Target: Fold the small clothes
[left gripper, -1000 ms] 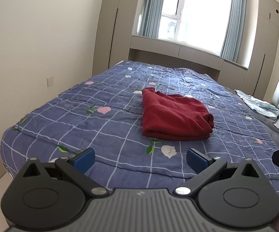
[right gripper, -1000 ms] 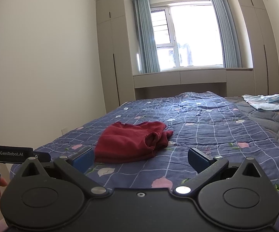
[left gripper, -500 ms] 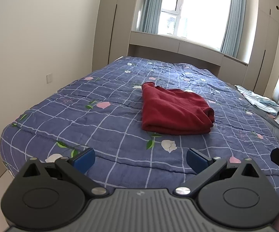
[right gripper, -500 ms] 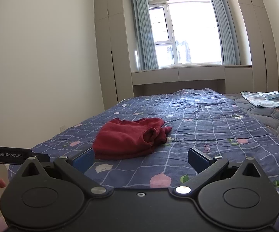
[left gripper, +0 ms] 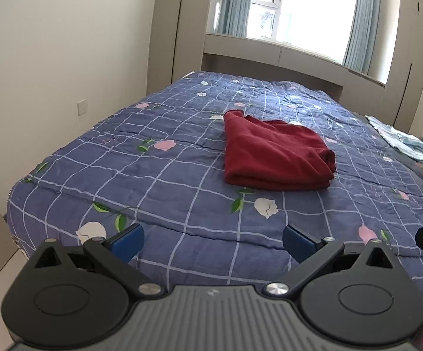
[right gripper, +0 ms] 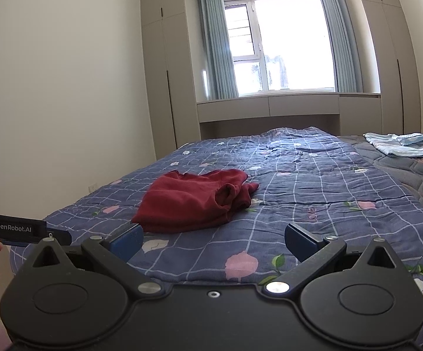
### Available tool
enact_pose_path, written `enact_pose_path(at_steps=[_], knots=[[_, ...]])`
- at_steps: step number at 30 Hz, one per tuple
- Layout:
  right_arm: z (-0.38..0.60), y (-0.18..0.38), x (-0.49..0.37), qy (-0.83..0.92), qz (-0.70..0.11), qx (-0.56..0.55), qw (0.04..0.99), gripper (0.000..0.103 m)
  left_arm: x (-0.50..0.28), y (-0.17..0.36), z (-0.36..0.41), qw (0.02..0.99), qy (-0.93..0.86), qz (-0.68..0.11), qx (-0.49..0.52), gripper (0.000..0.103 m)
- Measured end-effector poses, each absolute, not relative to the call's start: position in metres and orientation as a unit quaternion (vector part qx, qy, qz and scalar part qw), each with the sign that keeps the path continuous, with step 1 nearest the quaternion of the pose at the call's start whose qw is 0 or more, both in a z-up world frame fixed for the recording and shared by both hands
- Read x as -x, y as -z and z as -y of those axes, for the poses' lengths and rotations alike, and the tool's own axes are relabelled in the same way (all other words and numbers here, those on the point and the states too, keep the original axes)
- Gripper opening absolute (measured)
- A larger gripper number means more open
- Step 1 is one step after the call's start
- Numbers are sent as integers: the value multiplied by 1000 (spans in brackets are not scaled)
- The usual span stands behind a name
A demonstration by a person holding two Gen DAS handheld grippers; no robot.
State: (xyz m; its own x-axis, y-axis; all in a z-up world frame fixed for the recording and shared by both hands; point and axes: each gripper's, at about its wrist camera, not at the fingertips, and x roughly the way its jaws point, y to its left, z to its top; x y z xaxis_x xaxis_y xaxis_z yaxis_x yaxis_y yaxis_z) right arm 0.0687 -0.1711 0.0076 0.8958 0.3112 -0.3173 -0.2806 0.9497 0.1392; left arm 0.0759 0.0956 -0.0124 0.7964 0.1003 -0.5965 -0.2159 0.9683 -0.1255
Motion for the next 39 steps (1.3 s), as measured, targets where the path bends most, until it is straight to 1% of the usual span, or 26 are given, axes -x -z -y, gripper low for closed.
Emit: enact_pose_path(at_steps=[39], knots=[[171,6,-86,-151,-202,-42,967,103,-97,23,-98,936,-77,-333,81,103]])
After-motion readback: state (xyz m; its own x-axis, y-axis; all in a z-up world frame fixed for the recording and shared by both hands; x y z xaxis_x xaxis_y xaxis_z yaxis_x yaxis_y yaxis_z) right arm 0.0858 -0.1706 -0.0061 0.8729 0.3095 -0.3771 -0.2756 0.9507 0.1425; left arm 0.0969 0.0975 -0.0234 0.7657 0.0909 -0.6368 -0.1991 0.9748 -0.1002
